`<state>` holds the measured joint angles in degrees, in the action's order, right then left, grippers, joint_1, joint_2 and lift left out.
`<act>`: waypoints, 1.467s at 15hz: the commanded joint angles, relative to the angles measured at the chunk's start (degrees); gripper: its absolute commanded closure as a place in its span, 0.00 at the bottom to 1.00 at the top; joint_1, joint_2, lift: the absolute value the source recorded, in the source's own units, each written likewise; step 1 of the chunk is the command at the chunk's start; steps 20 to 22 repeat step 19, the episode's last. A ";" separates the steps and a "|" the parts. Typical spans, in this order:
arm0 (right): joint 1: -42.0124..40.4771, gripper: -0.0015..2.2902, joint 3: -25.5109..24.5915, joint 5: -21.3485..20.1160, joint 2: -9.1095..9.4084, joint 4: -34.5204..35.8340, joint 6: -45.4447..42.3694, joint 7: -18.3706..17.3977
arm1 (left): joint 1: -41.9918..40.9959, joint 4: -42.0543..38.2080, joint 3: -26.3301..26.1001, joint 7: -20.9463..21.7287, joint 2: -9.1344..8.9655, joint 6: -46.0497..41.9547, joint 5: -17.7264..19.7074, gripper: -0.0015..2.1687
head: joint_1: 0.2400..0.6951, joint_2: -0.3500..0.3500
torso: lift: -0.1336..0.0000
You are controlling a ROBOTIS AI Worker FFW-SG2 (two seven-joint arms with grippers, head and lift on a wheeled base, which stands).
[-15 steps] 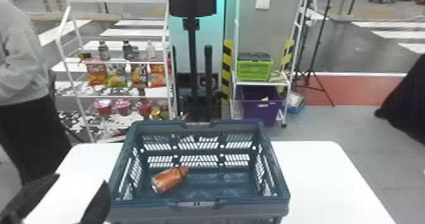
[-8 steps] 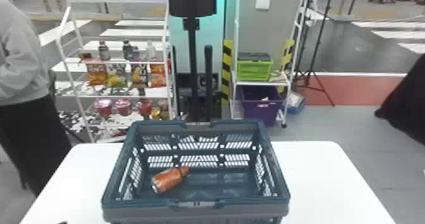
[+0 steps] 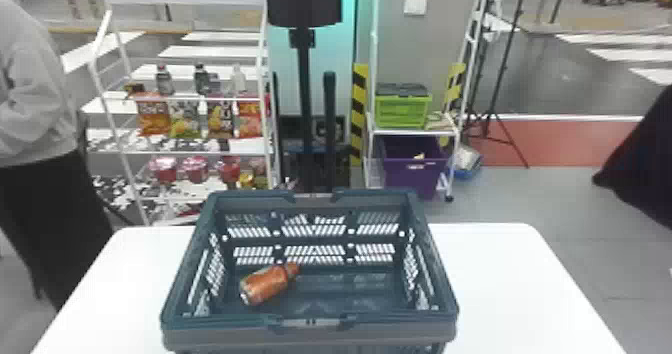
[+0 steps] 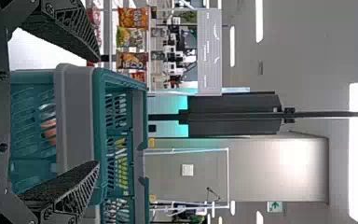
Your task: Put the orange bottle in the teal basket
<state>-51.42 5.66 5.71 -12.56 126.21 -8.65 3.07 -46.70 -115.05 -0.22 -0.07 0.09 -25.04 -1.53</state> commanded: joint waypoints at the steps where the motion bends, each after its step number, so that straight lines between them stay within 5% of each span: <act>1: 0.00 0.06 -0.03 0.00 0.25 0.09 -0.18 0.00 | 0.99 2.99 -0.92 -0.11 -0.24 0.57 0.74 0.06 | 0.57 0.50 | 1.00; 22: 0.18 0.06 0.06 -0.35 1.13 -0.27 -0.35 0.00 | 0.91 3.34 -1.45 -0.72 -0.24 0.92 2.50 0.06 | 0.57 0.50 | 1.00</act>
